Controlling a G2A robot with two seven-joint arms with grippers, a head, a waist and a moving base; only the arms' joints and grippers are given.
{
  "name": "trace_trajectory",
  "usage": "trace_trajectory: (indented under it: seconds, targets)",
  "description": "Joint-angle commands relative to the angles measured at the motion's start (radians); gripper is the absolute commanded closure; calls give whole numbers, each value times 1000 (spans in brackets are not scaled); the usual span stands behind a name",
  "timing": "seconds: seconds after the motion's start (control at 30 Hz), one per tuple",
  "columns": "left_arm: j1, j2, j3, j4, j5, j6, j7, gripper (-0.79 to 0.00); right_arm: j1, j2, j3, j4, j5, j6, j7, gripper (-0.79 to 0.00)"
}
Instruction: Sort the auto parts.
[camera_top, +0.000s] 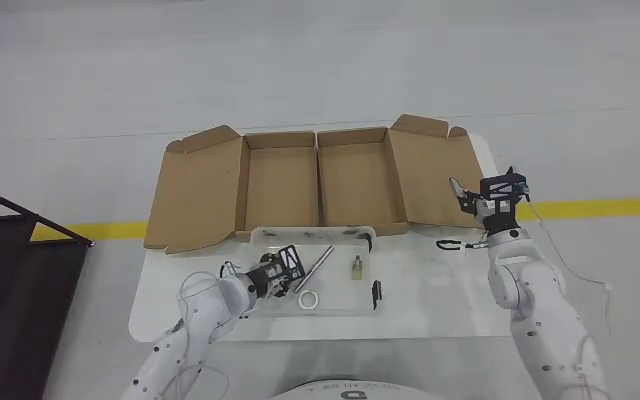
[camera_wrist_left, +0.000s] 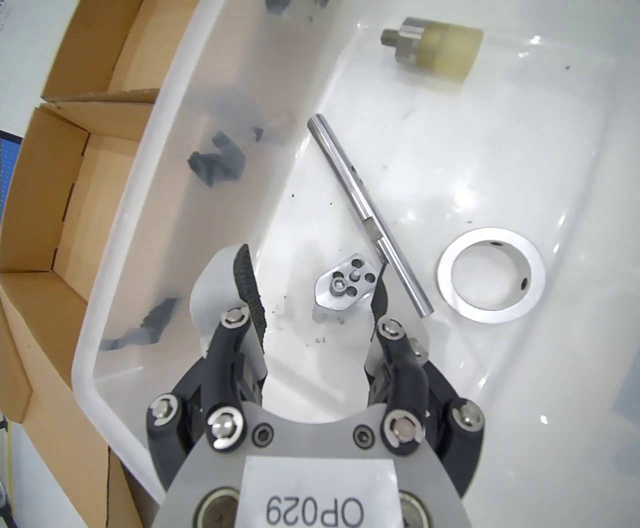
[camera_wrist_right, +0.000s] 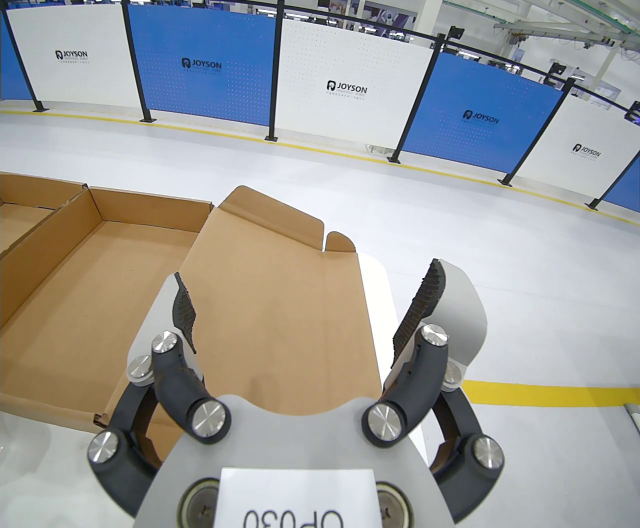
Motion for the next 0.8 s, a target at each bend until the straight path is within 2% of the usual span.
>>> trace_trajectory:
  seconds: [0.0, 0.13, 0.37, 0.43, 0.53, 0.57, 0.77]
  targets:
    - [-7, -1, 15, 11, 17, 6, -7, -437, 0, 0, 0, 0, 0, 0, 0, -785]
    - [-16, -2, 33, 26, 19, 17, -9, -434, 0, 0, 0, 0, 0, 0, 0, -785]
    - [-24, -3, 49, 31, 15, 26, -19, -345, 0, 0, 0, 0, 0, 0, 0, -785]
    - [-25, -2, 50, 32, 13, 29, -21, -271, 0, 0, 0, 0, 0, 0, 0, -785]
    - [-25, -1, 46, 29, 9, 35, -26, -114, 0, 0, 0, 0, 0, 0, 0, -785]
    - [-24, -1, 44, 26, 8, 40, -26, 0, 0, 0, 0, 0, 0, 0, 0, -785]
    - [-3, 3, 32, -19, -14, 47, -16, 0, 0, 0, 0, 0, 0, 0, 0, -785]
